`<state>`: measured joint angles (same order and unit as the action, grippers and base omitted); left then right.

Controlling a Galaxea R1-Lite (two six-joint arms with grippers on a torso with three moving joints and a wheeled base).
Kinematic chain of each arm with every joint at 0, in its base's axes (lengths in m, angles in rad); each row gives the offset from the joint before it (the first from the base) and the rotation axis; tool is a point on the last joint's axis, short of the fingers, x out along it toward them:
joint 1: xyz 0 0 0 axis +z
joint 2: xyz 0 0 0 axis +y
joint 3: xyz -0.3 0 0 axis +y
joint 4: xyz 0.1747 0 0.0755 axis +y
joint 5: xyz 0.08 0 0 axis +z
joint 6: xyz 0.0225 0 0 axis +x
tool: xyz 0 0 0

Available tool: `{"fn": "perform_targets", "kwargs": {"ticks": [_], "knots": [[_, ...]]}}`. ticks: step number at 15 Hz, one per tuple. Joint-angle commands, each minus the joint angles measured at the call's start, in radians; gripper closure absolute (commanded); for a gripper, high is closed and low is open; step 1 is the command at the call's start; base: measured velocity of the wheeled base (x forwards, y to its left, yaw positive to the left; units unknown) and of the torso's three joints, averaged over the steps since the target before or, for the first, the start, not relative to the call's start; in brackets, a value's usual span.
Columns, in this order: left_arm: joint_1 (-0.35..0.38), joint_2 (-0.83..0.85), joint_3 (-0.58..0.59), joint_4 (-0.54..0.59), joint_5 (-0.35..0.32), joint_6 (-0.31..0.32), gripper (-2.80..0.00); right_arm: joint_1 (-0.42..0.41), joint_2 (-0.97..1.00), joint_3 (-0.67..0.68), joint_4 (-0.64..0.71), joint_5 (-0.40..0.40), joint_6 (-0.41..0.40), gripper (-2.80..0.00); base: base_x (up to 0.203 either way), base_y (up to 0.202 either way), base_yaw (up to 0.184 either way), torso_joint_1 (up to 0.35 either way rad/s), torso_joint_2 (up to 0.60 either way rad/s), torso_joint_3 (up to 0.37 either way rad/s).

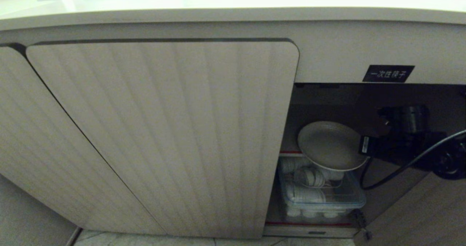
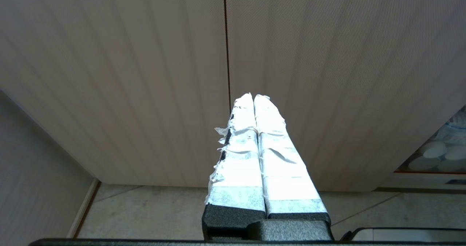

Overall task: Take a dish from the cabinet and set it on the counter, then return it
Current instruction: Take the plate from the cabinet

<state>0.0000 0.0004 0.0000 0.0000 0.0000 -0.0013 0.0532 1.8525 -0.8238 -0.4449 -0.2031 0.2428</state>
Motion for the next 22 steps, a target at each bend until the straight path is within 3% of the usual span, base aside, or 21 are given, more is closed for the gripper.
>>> {"fn": "perform_targets", "kwargs": {"ticks": [1, 9, 13, 22], "knots": [[0.000, 0.000, 0.000, 0.000, 0.000, 0.000, 0.00, 0.010, -0.030, 0.025, -0.013, -0.002, 0.006, 0.00, 0.000, 0.000, 0.000, 0.000, 0.00, 0.000], [0.000, 0.000, 0.000, 0.000, 0.000, 0.000, 0.00, 0.011, -0.128, 0.125, -0.021, -0.004, 0.014, 0.00, 0.000, 0.000, 0.000, 0.000, 0.00, 0.000], [0.000, 0.000, 0.000, 0.000, 0.000, 0.000, 0.00, 0.018, -0.184, 0.179, -0.011, -0.004, 0.054, 0.00, 0.000, 0.000, 0.000, 0.000, 0.00, 0.000], [0.000, 0.000, 0.000, 0.000, 0.000, 0.000, 0.00, 0.099, -0.295, 0.308, -0.010, -0.013, 0.132, 0.00, 0.000, 0.000, 0.000, 0.000, 0.00, 0.000]]}}
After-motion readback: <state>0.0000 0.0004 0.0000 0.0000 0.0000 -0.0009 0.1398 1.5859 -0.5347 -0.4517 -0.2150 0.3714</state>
